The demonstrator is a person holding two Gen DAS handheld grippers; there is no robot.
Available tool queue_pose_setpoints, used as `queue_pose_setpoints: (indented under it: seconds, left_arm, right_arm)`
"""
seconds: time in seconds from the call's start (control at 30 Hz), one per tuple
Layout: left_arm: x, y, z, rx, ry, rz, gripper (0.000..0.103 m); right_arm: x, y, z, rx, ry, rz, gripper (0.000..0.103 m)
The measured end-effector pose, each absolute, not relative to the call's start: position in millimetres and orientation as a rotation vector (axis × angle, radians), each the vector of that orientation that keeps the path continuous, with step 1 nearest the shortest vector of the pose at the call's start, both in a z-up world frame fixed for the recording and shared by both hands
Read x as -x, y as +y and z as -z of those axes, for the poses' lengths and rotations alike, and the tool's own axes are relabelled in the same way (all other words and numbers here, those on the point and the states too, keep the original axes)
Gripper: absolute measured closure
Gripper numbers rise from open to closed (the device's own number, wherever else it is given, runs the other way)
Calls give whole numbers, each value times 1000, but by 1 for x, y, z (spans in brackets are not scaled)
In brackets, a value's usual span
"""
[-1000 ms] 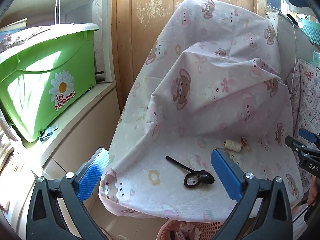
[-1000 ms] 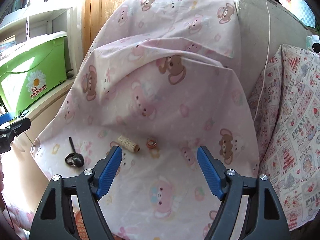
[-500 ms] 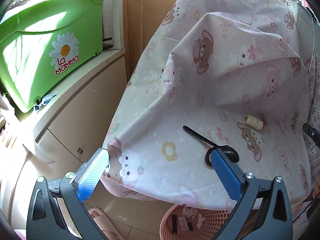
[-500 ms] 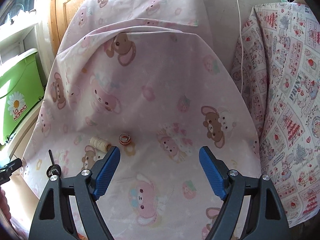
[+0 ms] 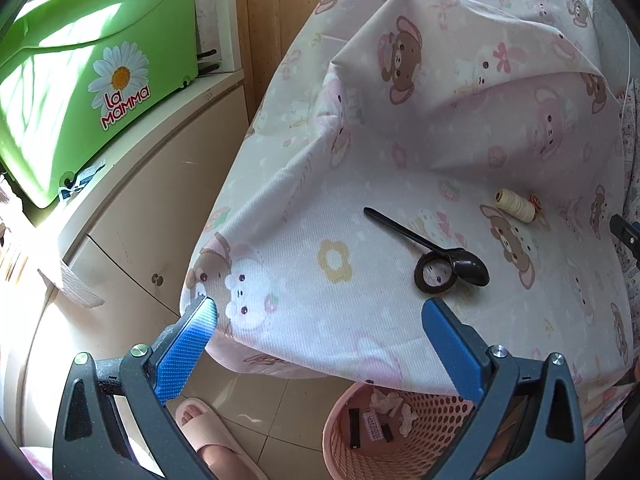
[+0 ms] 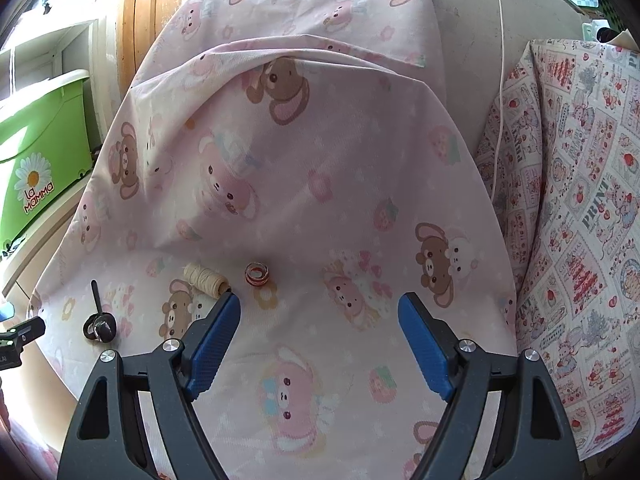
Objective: Collect trash
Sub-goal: 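Grasp the black scissors by the blade with the left gripper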
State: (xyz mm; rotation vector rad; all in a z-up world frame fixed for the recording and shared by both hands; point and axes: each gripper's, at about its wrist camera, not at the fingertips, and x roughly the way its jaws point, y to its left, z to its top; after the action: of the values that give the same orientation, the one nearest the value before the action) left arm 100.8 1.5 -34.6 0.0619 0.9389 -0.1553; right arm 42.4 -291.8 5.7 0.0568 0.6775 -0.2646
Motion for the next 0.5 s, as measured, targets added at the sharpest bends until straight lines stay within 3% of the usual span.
queue_pose_setpoints:
  seconds: [0.17,0.23,0.33,0.5]
  left_arm:
    - [-98,-2,44,-56,970,204,7]
    - [-99,-3,49,-49,997,224,20]
    - [-101,-6,54,-35,1014,250,30]
    - [-108,-25,46,17,981,342,31]
  right_arm:
    - [-47,-292,-3,-86,697,239,20]
    - [-49,-290,-1,-80,702,233,20]
    - [-53,-286,2,-54,714,234,20]
    - [-59,-282,4,-53,720,226,20]
